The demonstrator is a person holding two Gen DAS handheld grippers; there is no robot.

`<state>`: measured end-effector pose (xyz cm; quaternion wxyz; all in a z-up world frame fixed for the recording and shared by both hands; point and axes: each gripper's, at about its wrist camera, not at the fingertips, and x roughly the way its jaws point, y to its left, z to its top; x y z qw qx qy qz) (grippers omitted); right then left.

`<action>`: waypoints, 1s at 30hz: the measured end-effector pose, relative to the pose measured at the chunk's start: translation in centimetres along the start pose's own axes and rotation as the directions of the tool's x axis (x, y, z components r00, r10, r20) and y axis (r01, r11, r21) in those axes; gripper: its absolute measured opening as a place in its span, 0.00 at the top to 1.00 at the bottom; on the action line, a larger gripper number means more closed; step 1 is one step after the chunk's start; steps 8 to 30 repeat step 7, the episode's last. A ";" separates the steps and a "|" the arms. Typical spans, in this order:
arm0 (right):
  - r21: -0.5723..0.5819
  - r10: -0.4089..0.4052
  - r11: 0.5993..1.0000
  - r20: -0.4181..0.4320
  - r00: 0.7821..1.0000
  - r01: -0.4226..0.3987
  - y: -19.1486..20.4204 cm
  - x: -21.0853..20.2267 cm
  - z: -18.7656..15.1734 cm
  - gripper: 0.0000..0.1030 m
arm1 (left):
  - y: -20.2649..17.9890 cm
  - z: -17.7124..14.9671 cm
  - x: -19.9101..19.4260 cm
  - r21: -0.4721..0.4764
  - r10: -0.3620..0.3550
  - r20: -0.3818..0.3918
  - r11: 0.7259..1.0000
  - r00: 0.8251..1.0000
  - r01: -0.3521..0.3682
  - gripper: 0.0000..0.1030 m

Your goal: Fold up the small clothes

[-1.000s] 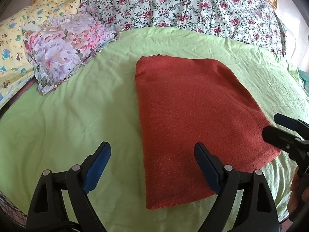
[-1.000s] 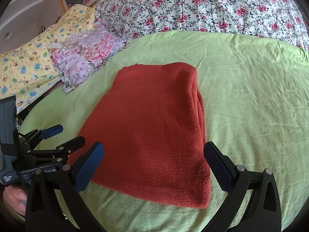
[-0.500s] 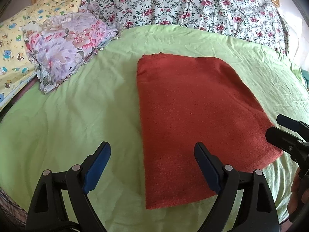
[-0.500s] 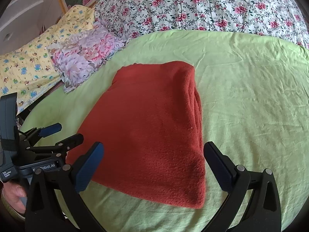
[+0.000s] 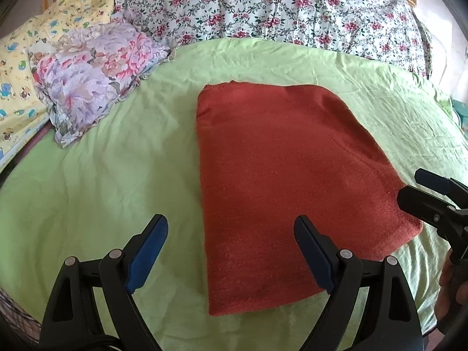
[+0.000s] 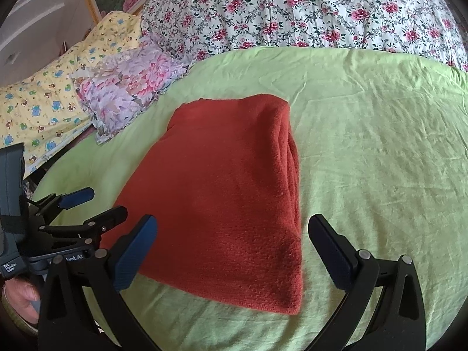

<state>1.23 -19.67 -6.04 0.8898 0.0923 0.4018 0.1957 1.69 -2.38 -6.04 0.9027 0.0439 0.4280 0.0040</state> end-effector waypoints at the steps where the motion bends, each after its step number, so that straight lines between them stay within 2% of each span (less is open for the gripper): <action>1: 0.003 0.002 1.000 0.000 1.000 -0.002 0.0 0.0 0.0 0.00 | -0.1 -0.1 -0.1 0.004 -0.002 0.003 1.000 1.000 0.002 0.14; 4: 0.005 0.011 1.000 0.003 1.000 -0.011 0.0 0.0 0.0 0.00 | -0.5 -0.2 -0.4 0.024 0.025 0.020 0.999 0.999 -0.026 0.14; 30: -0.001 0.014 1.000 0.004 1.000 -0.014 0.3 0.0 -0.1 0.00 | -0.4 -0.4 -0.6 0.023 0.025 0.021 0.999 0.999 -0.025 0.14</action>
